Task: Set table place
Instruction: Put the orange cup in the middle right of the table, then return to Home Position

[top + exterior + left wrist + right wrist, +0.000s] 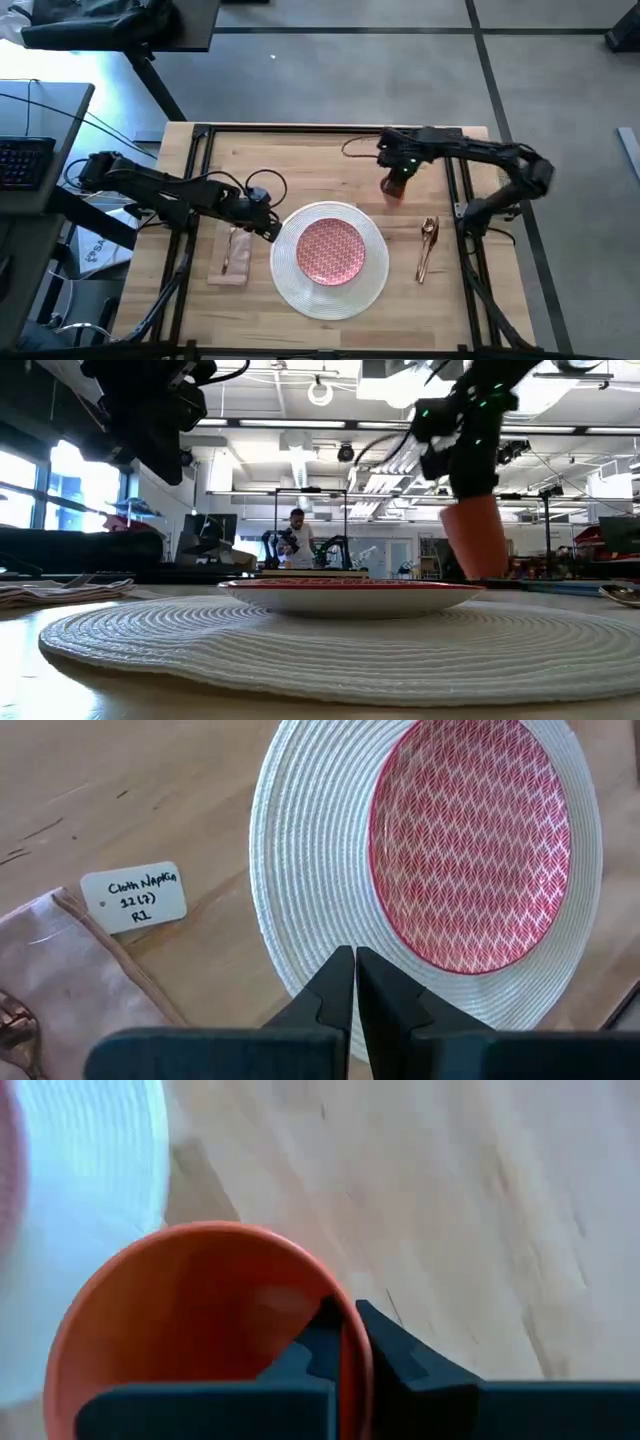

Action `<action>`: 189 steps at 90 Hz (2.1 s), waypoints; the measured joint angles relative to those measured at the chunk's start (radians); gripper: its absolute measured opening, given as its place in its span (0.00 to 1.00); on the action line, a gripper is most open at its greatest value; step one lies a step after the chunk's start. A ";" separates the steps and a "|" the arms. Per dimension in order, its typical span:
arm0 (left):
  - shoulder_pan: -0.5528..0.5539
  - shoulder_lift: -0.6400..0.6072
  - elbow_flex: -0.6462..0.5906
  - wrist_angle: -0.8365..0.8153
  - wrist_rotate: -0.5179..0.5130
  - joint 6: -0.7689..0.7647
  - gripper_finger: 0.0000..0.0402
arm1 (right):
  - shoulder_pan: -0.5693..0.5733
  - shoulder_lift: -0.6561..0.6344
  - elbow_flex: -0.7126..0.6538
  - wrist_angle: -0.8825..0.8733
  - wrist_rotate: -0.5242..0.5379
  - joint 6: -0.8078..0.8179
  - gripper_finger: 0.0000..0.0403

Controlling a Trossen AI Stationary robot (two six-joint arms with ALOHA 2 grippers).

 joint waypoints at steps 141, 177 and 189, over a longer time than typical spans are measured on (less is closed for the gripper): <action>0.005 0.000 0.000 0.046 -0.023 0.008 0.00 | -0.027 -0.331 -0.216 0.060 0.051 0.160 0.48; 0.120 -0.037 0.000 0.515 -0.024 0.264 0.00 | -0.028 -0.531 0.000 -0.012 -0.077 0.138 0.48; 0.221 -0.118 0.000 0.542 -0.013 0.280 0.00 | -0.028 -0.651 -0.004 -0.002 -0.159 0.199 0.48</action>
